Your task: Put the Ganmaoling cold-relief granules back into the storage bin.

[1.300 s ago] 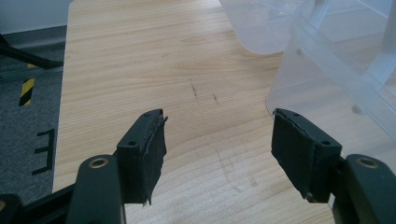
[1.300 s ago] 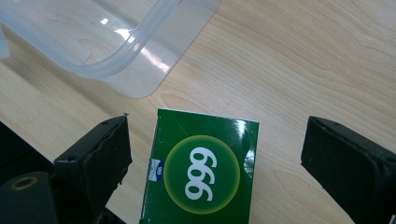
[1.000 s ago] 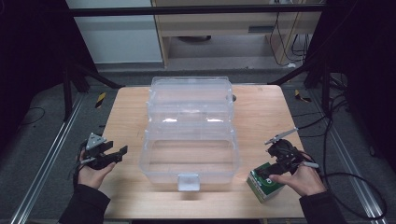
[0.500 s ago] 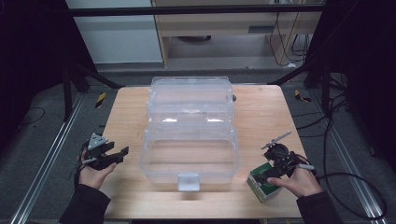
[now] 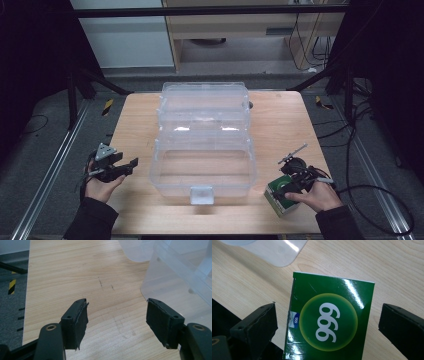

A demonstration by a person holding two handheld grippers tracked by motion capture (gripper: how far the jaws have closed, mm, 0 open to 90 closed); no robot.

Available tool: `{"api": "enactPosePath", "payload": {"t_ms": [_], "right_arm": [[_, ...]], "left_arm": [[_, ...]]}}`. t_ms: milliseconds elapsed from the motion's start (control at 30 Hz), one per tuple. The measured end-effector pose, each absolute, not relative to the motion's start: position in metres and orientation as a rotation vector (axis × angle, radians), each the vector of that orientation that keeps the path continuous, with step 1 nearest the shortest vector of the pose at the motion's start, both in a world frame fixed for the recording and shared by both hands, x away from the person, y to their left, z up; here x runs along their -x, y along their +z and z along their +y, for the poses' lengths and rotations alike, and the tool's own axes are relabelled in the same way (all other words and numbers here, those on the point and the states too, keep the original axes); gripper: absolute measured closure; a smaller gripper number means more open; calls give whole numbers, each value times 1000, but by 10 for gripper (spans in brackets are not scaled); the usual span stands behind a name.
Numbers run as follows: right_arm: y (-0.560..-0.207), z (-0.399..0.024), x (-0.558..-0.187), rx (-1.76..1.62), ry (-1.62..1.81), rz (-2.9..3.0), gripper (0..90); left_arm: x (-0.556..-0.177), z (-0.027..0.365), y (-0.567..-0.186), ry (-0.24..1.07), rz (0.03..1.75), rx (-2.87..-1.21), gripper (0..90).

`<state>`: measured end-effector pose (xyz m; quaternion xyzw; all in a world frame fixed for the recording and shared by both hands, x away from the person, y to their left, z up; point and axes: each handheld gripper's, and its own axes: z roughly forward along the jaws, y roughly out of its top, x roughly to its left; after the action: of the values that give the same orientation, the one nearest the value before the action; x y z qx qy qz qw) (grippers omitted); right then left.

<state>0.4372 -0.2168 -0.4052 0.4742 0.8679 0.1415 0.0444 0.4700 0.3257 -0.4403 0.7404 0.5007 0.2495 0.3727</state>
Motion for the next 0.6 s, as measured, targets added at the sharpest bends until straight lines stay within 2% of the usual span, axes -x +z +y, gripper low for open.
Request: {"api": "enactPosePath", "payload": {"t_ms": [400, 600], "right_arm": [[-416, -214, -440, -1457, 379, 2673, 27], [-419, -216, -442, -1464, 370, 2675, 64]], "left_arm": [[-470, 324, -442, 630, 1286, -1906, 327], [-471, 324, -442, 629, 1287, -1910, 328]]}}
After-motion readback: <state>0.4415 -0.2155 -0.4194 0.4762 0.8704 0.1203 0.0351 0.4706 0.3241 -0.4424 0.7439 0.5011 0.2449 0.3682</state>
